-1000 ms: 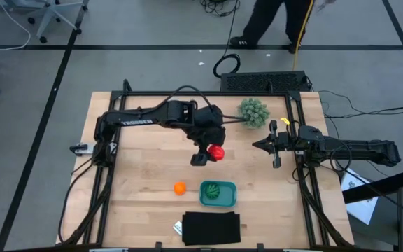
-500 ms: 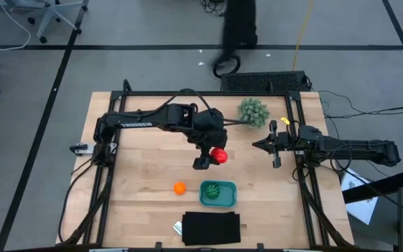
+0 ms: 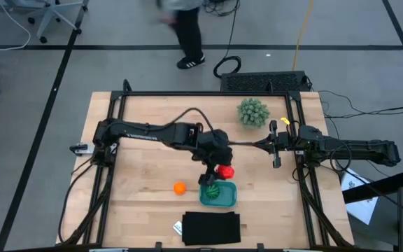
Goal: Pick and placing Produce into tupperware
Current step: Put the apple toy into the green bin
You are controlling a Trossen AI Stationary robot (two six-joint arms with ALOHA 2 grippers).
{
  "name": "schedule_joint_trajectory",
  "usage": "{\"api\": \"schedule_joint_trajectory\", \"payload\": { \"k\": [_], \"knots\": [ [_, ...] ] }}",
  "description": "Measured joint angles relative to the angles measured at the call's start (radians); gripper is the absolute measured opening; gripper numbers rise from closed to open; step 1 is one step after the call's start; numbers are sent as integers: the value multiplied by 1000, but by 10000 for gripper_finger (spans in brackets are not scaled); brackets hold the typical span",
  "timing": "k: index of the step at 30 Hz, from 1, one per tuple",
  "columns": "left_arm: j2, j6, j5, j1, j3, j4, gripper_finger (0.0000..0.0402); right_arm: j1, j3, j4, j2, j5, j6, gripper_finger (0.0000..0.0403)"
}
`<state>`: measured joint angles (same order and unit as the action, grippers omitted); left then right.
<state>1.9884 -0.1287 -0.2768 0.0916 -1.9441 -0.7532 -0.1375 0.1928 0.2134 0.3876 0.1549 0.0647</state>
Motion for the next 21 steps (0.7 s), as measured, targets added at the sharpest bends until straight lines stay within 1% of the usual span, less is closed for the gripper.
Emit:
{"api": "schedule_joint_trajectory", "payload": {
  "k": [9, 15, 21],
  "knots": [
    [0, 40, 9, 11, 243, 261, 282, 0, 0, 0, 0, 0, 0, 0],
    [0, 62, 18, 26, 348, 390, 282, 0, 0, 0, 0, 0, 1, 0],
    [0, 59, 18, 58, 421, 515, 282, 0, 0, 0, 0, 0, 2, 0]
  ]
}}
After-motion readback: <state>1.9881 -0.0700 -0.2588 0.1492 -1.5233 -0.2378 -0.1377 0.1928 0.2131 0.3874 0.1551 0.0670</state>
